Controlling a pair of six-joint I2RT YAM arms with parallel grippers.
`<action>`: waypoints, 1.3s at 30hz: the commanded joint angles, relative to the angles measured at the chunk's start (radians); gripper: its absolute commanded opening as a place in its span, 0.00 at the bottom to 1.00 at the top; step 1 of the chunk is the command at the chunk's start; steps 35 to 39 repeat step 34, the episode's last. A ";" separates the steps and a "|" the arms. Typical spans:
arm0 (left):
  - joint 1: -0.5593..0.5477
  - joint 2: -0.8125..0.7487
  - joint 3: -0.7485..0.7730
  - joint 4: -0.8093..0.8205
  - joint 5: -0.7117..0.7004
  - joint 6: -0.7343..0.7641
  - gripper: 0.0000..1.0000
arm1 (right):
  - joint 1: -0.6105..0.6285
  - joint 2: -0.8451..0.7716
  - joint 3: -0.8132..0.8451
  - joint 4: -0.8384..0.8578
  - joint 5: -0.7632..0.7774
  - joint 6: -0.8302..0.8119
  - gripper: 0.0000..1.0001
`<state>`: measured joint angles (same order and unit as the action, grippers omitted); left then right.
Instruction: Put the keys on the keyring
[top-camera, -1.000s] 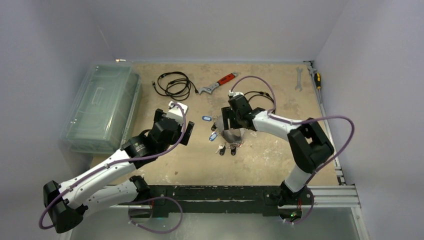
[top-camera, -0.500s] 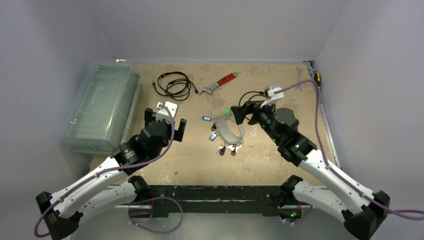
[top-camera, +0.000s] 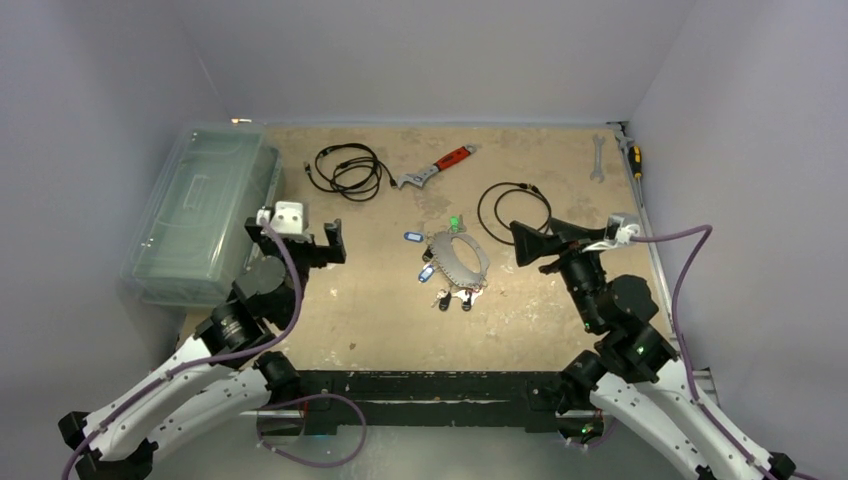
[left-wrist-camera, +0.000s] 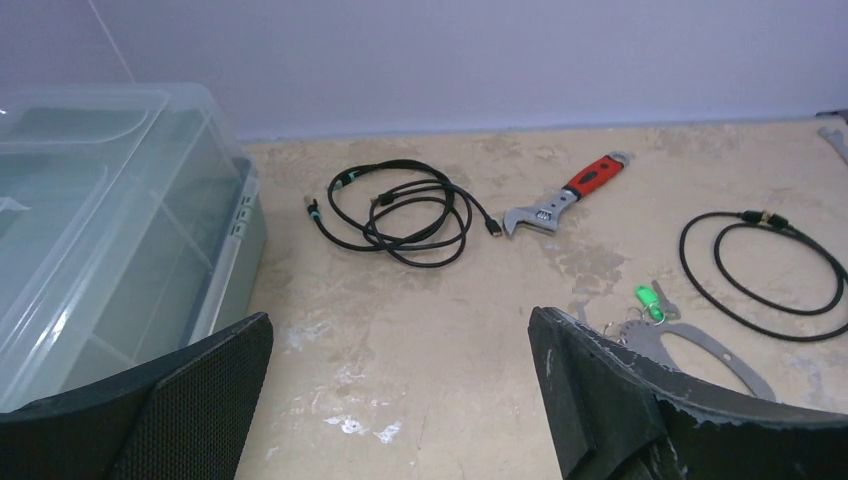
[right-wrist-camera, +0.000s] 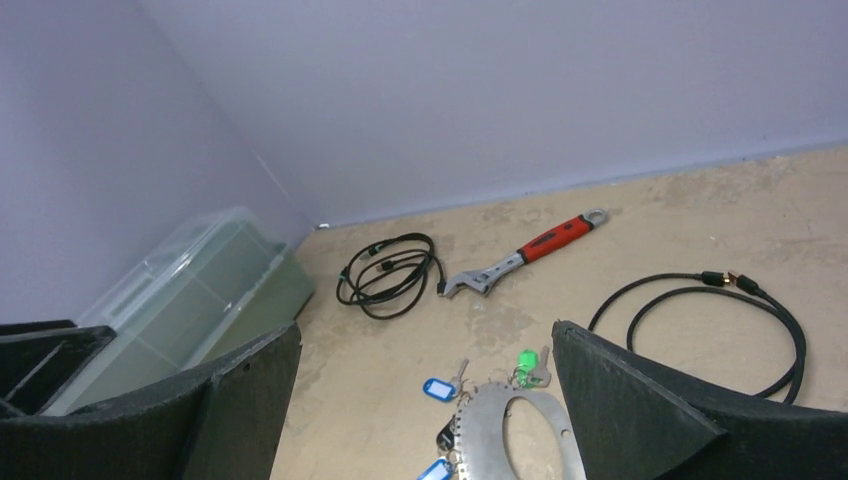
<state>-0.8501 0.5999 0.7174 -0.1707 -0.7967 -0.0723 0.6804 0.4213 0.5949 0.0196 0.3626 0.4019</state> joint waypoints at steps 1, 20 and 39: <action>0.008 -0.042 -0.030 0.037 -0.024 -0.033 0.99 | 0.001 -0.016 -0.029 0.001 0.049 0.049 0.99; 0.012 0.000 -0.028 -0.010 -0.099 -0.008 0.99 | 0.002 0.113 -0.006 0.006 0.055 0.065 0.99; 0.020 0.009 -0.041 0.012 -0.078 0.009 0.99 | 0.002 0.072 -0.021 0.055 0.040 -0.035 0.99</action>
